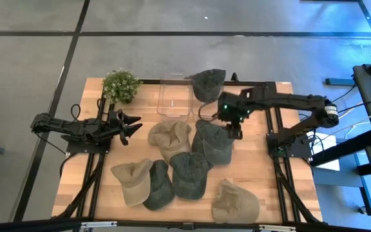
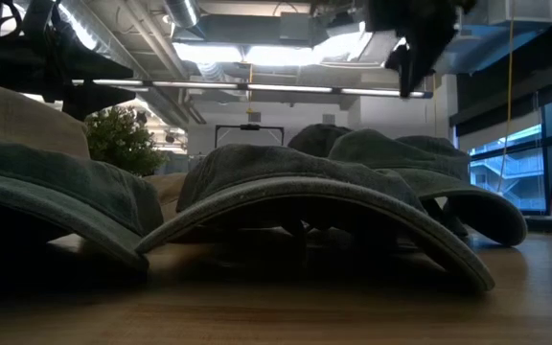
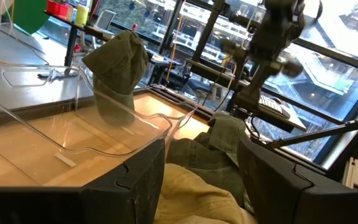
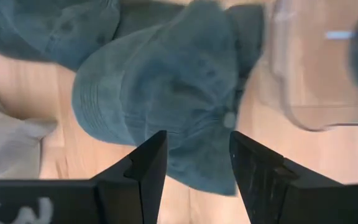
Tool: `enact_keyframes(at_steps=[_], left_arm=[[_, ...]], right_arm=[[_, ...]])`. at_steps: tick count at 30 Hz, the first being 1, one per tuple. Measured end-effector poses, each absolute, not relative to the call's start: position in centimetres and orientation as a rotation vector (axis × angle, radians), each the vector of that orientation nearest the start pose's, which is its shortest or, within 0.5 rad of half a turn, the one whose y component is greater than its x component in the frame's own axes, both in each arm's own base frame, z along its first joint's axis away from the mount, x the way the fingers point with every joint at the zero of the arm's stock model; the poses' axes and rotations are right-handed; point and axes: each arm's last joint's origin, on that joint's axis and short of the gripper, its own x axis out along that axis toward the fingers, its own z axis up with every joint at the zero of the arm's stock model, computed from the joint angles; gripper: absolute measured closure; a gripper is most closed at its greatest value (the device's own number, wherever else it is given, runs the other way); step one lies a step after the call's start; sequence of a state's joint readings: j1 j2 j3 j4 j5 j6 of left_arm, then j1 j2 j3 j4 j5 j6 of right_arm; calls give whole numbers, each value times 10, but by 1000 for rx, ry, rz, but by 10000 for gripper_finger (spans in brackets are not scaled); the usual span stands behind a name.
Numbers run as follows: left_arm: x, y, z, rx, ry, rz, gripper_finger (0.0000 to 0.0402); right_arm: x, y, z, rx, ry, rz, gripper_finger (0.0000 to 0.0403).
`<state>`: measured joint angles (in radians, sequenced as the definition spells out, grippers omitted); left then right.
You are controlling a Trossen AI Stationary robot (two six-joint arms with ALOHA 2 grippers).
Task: Pick & Place hat
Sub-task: Put the black cap into the right transparent bin
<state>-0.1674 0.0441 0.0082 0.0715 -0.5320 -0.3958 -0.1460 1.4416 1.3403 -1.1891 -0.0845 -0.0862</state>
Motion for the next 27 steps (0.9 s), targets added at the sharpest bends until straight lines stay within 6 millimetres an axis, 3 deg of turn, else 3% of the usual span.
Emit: enact_keyframes(at_steps=[6, 11, 21, 27], left_arm=[[97, -1, 170, -405, -106, 353, 205], [97, -1, 170, -405, -106, 353, 205], [97, -1, 170, -405, -106, 354, 205], [97, -1, 170, -406, -106, 355, 205]], right_arm=[[257, -22, 258, 55, 1358, 50, 228], [254, -17, 237, 71, 1369, 44, 228], [258, -18, 232, 152, 1318, -23, 236], [259, -17, 232, 181, 1309, 14, 318]])
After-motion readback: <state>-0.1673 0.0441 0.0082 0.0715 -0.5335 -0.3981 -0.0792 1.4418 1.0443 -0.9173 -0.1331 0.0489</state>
